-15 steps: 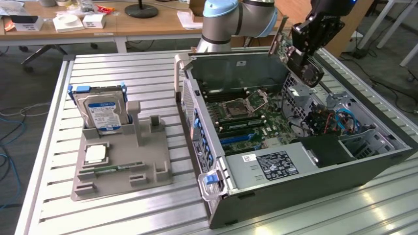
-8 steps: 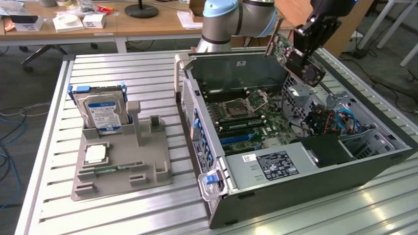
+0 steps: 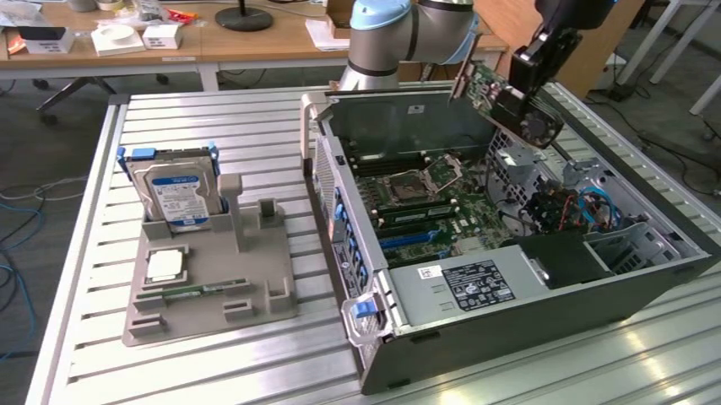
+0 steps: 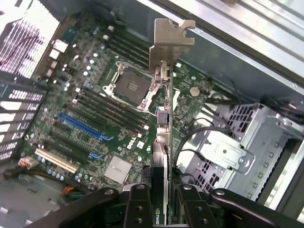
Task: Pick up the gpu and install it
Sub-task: 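Insert the gpu into the slot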
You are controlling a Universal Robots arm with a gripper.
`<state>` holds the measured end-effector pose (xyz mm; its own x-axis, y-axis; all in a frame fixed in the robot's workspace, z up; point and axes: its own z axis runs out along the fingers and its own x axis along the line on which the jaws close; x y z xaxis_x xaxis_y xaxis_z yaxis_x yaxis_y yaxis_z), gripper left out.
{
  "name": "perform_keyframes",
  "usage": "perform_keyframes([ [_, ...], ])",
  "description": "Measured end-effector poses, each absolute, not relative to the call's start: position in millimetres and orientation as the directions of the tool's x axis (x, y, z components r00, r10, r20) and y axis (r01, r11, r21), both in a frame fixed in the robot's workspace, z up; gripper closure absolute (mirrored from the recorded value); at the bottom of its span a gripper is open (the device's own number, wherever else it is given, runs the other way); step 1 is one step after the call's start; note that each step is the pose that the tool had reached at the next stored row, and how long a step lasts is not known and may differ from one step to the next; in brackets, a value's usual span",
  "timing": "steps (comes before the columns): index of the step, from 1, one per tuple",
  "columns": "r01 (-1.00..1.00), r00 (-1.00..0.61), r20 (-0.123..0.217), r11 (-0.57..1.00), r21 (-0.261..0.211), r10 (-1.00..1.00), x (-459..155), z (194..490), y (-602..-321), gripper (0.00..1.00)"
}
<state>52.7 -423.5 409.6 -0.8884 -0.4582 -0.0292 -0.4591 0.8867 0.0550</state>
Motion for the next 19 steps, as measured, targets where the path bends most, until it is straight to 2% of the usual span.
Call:
perform_keyframes([
  [19, -0.731, -0.682, -0.029, 0.68, 0.055, -0.731, 52.7, 407.7, -423.5, 0.74],
])
